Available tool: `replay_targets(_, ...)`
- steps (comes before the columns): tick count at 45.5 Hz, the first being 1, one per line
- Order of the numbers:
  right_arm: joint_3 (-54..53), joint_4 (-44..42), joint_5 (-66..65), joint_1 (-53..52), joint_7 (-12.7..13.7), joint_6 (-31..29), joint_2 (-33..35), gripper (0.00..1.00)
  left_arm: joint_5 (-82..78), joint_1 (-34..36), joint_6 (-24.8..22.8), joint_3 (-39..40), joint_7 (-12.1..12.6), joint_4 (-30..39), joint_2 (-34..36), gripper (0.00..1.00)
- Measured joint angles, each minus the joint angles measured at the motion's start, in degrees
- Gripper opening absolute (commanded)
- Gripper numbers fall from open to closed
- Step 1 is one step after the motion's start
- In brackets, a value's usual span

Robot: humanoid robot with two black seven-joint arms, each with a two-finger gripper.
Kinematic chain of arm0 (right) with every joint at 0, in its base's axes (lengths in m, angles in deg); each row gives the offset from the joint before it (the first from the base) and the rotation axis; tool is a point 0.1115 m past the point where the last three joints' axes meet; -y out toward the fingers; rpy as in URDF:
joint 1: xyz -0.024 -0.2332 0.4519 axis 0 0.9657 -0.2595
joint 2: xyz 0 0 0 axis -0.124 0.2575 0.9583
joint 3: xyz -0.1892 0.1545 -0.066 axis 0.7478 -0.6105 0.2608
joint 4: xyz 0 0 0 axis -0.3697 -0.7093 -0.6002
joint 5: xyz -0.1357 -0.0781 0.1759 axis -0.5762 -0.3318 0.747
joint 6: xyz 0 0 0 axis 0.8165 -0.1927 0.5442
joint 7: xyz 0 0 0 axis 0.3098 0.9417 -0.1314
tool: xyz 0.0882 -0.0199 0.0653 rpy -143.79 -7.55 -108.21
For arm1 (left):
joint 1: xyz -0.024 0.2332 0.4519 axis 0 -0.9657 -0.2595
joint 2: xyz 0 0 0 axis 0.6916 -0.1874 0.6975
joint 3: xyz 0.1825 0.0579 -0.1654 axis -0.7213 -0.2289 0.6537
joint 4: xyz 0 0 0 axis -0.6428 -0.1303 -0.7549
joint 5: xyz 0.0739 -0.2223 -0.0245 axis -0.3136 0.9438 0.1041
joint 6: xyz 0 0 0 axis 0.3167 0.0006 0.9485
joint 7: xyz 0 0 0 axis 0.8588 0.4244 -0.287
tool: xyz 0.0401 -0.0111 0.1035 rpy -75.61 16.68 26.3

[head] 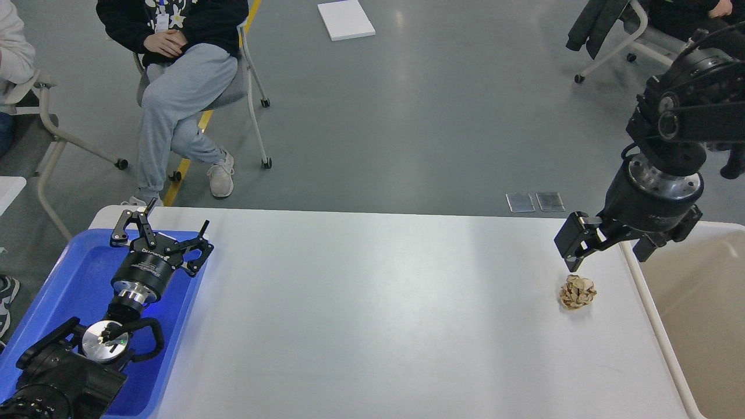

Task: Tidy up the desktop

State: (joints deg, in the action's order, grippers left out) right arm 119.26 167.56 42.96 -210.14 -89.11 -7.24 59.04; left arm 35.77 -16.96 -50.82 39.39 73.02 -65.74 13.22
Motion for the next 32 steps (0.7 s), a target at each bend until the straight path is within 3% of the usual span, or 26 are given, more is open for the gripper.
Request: replay_targets(32,-0.09,-0.04,0.00,0.24,0.00,0.00,0.28,1.00,0.02,-0.09,0.00,0.00,-0.01,0.00,0.00,1.00)
